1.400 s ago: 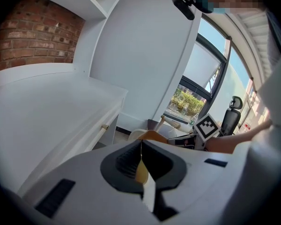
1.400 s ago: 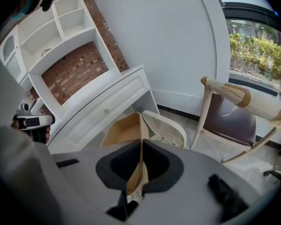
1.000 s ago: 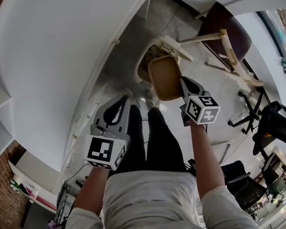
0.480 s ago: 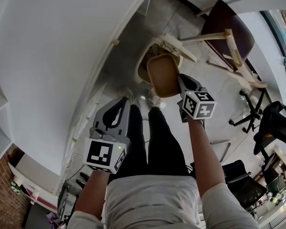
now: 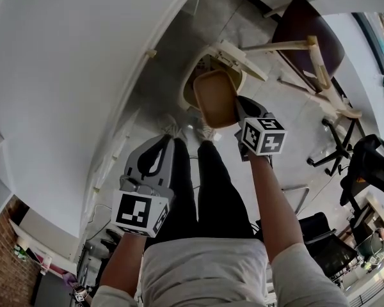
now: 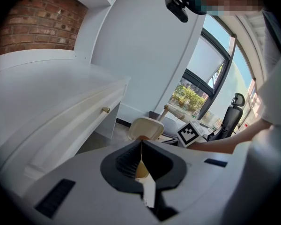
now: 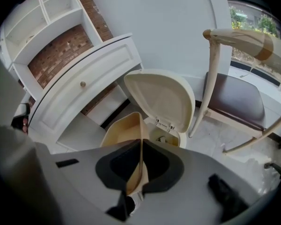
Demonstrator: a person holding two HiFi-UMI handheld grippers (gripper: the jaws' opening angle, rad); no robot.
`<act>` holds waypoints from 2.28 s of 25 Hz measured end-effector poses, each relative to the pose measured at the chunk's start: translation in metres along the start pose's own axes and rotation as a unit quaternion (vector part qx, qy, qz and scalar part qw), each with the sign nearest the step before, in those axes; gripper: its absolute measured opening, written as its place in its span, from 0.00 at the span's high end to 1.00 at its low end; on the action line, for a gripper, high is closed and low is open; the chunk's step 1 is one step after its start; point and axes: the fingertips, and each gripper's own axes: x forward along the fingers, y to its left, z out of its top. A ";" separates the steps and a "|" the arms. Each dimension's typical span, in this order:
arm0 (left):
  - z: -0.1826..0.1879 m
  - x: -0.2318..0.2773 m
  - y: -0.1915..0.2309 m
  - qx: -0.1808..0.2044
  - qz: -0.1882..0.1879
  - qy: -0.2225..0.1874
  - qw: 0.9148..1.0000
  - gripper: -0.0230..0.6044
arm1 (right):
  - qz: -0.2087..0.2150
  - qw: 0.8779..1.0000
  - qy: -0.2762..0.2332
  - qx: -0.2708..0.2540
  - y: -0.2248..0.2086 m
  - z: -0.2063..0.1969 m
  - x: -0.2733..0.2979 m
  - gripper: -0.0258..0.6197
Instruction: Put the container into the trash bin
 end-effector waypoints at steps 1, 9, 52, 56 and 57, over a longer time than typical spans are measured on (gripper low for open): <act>-0.002 0.000 0.000 -0.002 0.000 0.001 1.000 0.94 | 0.000 1.000 0.001 0.000 -0.001 0.000 0.001 0.90; -0.011 0.000 0.001 -0.010 0.001 0.007 1.000 0.94 | -0.003 1.000 0.007 0.001 -0.005 -0.002 0.013 0.90; -0.030 0.004 0.005 -0.028 0.002 0.022 0.999 0.94 | -0.007 1.000 0.028 0.008 -0.018 -0.021 0.040 0.90; -0.026 0.002 0.003 -0.027 0.003 0.018 0.999 0.94 | -0.005 1.000 0.025 0.005 -0.015 -0.016 0.036 0.90; -0.024 0.001 0.003 -0.026 0.004 0.016 1.000 0.94 | -0.005 1.000 0.024 0.004 -0.015 -0.015 0.035 0.90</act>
